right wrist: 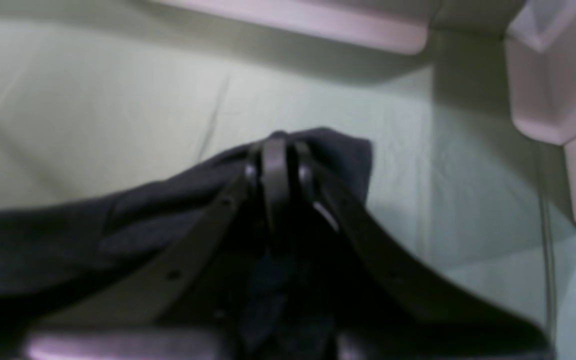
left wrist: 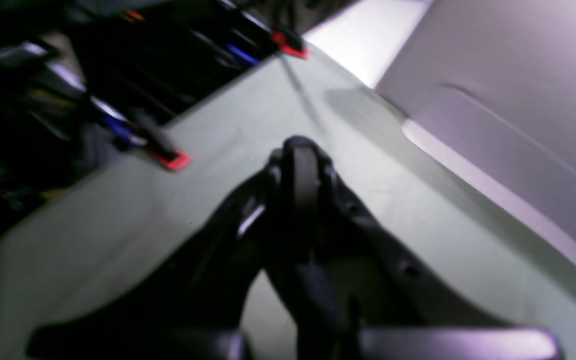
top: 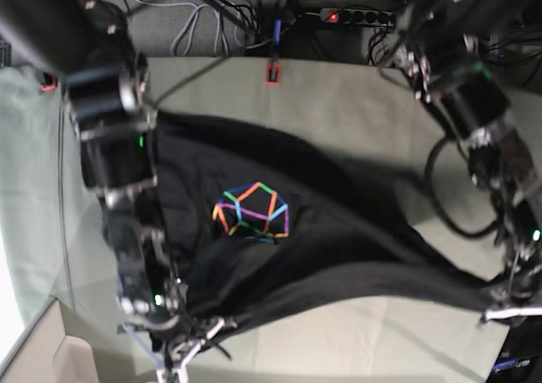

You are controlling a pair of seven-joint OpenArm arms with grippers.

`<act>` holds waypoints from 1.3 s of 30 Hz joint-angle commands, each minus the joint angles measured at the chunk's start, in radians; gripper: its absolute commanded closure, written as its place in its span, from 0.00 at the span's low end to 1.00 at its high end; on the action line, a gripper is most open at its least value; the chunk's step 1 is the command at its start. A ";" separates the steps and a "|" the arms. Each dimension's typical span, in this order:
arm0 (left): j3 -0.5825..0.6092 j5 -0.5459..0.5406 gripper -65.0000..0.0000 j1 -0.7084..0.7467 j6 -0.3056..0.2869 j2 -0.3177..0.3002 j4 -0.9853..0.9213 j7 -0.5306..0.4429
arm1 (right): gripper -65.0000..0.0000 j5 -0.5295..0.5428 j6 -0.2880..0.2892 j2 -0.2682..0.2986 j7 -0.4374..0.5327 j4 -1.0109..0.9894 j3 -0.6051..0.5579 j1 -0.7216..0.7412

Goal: Layout the t-shirt on the table in an organized manner, then fold the t-shirt properly
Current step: 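Reach both grippers into the shirt middle and grasp the fabric, then lift the shirt with the right gripper and pull it toward the robot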

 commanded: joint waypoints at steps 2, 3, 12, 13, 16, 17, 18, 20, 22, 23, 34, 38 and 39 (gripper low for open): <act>0.011 -0.001 0.99 -0.042 0.004 -0.012 -0.037 -0.025 | 0.92 -0.004 0.001 -0.002 0.026 -0.081 0.001 0.090; 0.015 -0.001 0.99 -0.042 0.004 -0.012 -0.051 -0.025 | 0.87 -0.004 0.001 -0.002 0.026 -0.115 0.004 0.110; 0.018 -0.010 0.92 0.086 -0.002 -0.007 -0.055 -0.025 | 0.46 -0.004 0.001 0.046 0.017 -0.003 0.007 0.003; 0.017 -0.010 0.85 0.106 -0.002 -0.009 -0.055 -0.025 | 0.46 -0.004 -0.001 0.058 0.017 0.052 0.007 -0.049; 0.017 -0.010 0.60 0.157 -0.004 -0.010 -0.055 -0.031 | 0.45 -0.004 -0.001 0.062 0.017 0.238 0.005 -0.206; 0.015 -0.010 0.51 0.171 -0.004 -0.010 -0.055 -0.033 | 0.45 -0.004 0.001 0.062 0.017 0.298 0.001 -0.264; 0.015 -0.010 0.42 0.185 -0.004 -0.010 -0.055 -0.033 | 0.45 -0.004 0.001 0.061 0.023 0.347 -0.001 -0.316; 0.015 -0.010 0.26 0.203 -0.004 -0.018 -0.055 -0.034 | 0.45 -0.004 0.001 0.030 0.025 0.416 -0.010 -0.414; 0.015 -0.010 0.15 0.214 -0.004 -0.033 -0.055 -0.034 | 0.45 -0.004 0.001 0.009 0.025 0.436 -0.031 -0.477; 0.015 -0.010 0.12 0.221 -0.004 -0.036 -0.051 -0.034 | 0.45 -0.004 0.001 0.006 0.025 0.436 -0.045 -0.503; 0.014 -0.010 0.08 0.389 -0.005 -0.038 0.001 -0.034 | 0.46 -0.004 0.001 0.004 0.071 0.261 -0.171 -0.546; 0.014 -0.010 0.08 0.424 -0.005 -0.038 0.004 -0.034 | 0.50 -0.004 0.001 0.004 0.083 0.246 -0.173 -0.557; 0.006 -0.010 0.08 0.426 -0.005 -0.038 0.004 -0.034 | 0.55 -0.004 0.001 0.004 0.083 0.246 -0.173 -0.568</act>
